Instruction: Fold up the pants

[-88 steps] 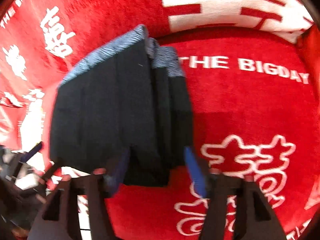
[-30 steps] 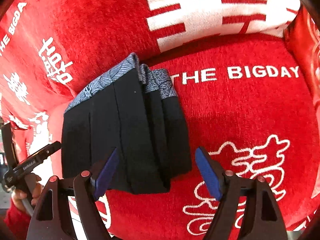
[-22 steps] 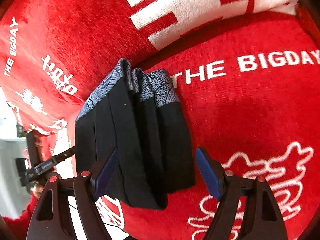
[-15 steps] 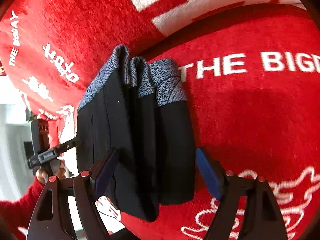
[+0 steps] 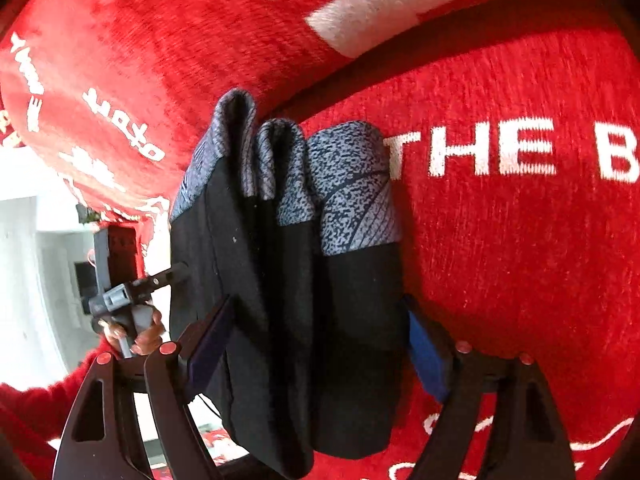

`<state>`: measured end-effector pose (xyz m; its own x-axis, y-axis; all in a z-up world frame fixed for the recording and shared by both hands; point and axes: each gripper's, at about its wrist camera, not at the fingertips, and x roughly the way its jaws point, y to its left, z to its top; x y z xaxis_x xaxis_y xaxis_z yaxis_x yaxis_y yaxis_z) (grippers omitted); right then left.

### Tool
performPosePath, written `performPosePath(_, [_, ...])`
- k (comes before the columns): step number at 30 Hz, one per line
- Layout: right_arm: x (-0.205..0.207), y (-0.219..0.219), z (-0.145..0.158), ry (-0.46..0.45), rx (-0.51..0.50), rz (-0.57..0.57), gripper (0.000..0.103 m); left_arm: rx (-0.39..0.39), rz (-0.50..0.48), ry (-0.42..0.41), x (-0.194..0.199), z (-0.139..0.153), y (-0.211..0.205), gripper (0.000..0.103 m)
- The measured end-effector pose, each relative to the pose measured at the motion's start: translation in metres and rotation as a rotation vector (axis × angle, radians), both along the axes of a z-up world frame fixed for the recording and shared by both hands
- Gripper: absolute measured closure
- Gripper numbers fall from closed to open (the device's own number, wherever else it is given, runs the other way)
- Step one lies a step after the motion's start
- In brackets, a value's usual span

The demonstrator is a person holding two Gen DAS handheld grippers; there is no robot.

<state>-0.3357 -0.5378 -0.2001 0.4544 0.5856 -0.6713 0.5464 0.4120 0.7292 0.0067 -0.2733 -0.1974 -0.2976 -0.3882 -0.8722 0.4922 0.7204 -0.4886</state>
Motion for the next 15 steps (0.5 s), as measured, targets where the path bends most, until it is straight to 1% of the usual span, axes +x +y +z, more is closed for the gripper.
performPosePath(2, [0.001,-0.002,-0.002,0.028,0.013,-0.024,0.02,-0.006,0.035,-0.001,-0.002,-0.001,0.004,0.002])
performPosePath(4, [-0.001,-0.002,0.002,0.048,0.002,-0.023,0.025,-0.054,0.043,0.006,-0.011,0.006,0.005,0.027])
performPosePath(5, [0.0,-0.001,0.004,0.053,0.002,-0.02,0.032,-0.055,0.044,-0.011,-0.01,0.008,0.006,0.028])
performPosePath(6, [0.0,0.0,0.006,0.057,0.004,-0.027,0.04,-0.065,0.031,-0.033,-0.015,0.015,0.004,0.037])
performPosePath(7, [-0.001,0.0,0.009,0.051,0.006,-0.033,0.044,-0.068,0.024,-0.047,-0.017,0.02,0.004,0.042])
performPosePath(9, [-0.005,0.001,0.017,0.039,-0.001,-0.045,0.055,-0.069,0.016,-0.065,-0.023,0.028,0.002,0.046])
performPosePath(10, [-0.007,0.002,0.022,0.031,-0.002,-0.053,0.057,-0.068,0.011,-0.076,-0.025,0.033,0.002,0.049])
performPosePath(13, [-0.014,0.005,0.035,-0.002,0.024,-0.075,0.061,-0.073,0.012,-0.079,-0.03,0.046,0.005,0.052])
performPosePath(15, [-0.02,0.007,0.044,-0.028,0.052,-0.076,0.063,-0.076,0.016,-0.085,-0.031,0.056,0.008,0.052])
